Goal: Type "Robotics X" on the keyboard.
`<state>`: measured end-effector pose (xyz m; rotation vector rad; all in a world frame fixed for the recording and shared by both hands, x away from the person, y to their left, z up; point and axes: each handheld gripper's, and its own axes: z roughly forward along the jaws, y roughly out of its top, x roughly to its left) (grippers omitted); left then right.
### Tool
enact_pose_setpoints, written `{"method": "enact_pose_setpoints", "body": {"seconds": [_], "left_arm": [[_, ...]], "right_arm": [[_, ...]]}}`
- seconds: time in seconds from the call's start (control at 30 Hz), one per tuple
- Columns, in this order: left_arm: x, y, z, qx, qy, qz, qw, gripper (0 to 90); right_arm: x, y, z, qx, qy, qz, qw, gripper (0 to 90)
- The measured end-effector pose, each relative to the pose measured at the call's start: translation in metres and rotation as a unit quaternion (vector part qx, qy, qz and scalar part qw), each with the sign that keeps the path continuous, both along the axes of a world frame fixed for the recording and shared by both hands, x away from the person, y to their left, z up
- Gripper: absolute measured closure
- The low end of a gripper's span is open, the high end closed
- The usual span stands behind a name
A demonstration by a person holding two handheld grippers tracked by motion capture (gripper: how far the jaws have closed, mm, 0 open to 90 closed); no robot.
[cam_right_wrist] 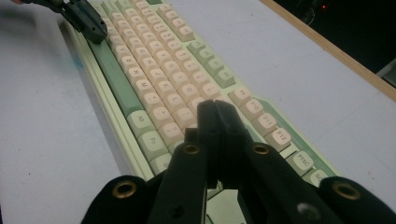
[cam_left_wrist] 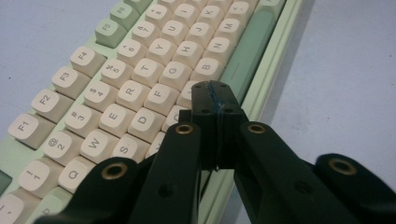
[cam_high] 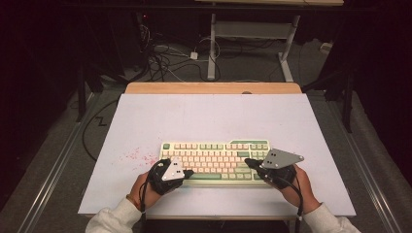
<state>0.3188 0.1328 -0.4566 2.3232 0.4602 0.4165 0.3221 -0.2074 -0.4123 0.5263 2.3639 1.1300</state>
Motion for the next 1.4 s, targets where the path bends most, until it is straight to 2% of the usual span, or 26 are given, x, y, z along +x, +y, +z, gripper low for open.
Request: {"method": "enact_pose_setpoints", "body": {"seconds": [0.1, 0.17, 0.27, 0.33, 0.5, 0.77, 1.4], "left_arm": [[0.001, 0.0, 0.0, -0.001, 0.001, 0.0, 1.0, 87.6], [0.002, -0.002, -0.003, 0.009, 0.007, -0.002, 0.9999, 87.6], [0.004, -0.002, -0.004, 0.006, 0.011, -0.001, 0.9999, 87.7], [0.003, -0.002, -0.003, 0.008, 0.006, -0.001, 1.0, 87.6], [0.003, 0.004, 0.005, -0.008, -0.005, 0.009, 0.9999, 87.6], [0.003, 0.009, 0.01, -0.016, -0.015, 0.014, 0.9997, 87.6], [0.002, 0.026, 0.014, -0.028, -0.025, 0.036, 0.9986, 87.5]], "right_arm": [[0.0, 0.0, 0.0, 0.0, 0.0, 0.0, 1.0, 89.7], [0.0, 0.0, 0.0, -0.001, 0.001, -0.001, 1.0, 89.7], [0.0, 0.001, -0.001, -0.002, 0.002, 0.0, 1.0, 89.7], [0.0, 0.001, -0.001, -0.003, 0.002, 0.001, 1.0, 89.7], [0.001, 0.0, 0.0, -0.001, 0.002, -0.001, 1.0, 89.7], [0.001, -0.001, 0.0, -0.001, 0.002, -0.001, 1.0, 89.7], [0.003, -0.008, 0.003, 0.001, 0.001, -0.009, 1.0, 89.7]]}}
